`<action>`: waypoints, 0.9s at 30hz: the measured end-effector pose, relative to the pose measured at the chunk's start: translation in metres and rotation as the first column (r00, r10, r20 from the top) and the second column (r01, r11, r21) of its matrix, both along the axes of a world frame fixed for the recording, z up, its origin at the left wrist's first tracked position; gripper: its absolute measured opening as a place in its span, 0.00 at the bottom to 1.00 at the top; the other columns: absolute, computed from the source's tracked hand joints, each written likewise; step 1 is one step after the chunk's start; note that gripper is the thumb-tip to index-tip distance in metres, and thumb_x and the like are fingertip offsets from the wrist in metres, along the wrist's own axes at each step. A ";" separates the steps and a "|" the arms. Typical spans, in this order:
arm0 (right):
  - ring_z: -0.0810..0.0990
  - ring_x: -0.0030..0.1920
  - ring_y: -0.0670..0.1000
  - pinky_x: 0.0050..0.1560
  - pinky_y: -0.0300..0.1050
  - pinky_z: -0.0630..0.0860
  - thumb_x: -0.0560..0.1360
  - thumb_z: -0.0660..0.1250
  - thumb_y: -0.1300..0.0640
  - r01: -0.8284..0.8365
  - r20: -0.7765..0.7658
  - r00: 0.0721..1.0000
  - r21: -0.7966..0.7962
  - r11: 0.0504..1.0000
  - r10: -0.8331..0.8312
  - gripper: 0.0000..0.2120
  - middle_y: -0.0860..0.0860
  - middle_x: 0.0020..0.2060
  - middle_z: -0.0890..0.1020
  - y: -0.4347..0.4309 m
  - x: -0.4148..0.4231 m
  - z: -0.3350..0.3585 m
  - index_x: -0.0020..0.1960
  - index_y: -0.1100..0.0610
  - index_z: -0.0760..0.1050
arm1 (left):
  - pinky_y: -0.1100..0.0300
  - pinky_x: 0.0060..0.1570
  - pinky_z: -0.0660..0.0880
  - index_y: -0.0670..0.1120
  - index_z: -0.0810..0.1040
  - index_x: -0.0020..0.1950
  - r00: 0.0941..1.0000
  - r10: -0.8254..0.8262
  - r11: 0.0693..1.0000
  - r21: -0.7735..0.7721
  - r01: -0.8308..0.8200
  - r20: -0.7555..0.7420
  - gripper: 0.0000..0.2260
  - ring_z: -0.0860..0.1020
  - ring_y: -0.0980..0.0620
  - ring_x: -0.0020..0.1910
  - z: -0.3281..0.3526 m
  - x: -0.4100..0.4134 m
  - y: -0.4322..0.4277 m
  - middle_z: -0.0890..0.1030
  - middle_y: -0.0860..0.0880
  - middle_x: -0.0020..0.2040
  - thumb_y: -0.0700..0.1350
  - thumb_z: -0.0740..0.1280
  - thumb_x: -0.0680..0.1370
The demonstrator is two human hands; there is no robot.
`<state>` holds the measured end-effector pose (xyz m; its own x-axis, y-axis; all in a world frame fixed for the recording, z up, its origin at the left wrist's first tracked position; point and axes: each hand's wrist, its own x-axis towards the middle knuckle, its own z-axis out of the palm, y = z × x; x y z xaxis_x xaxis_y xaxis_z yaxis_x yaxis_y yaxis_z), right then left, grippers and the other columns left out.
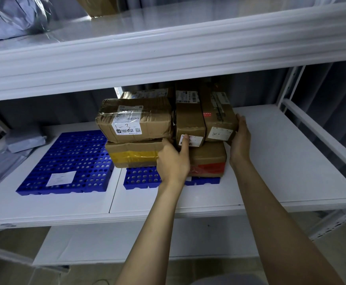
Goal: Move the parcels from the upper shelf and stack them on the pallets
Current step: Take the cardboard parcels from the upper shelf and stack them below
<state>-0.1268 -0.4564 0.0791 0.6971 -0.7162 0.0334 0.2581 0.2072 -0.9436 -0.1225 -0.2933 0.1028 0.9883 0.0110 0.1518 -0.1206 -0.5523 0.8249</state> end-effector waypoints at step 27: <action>0.80 0.57 0.47 0.58 0.46 0.78 0.81 0.58 0.51 0.013 -0.006 1.000 -0.168 0.986 -0.015 0.17 0.50 0.59 0.80 0.004 -0.016 -0.004 0.68 0.53 0.73 | 0.62 0.40 0.72 0.46 0.76 0.49 0.984 0.053 0.999 -0.021 -0.050 0.168 0.09 0.78 0.51 0.47 -0.011 -0.011 0.006 0.79 0.49 0.48 0.51 0.67 0.78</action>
<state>-0.1423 -0.4529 0.0753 0.6878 -0.7104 0.1491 0.2528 0.0419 -0.9666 -0.1334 -0.2874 0.0920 0.9467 0.0652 0.3153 -0.2301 -0.5480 0.8042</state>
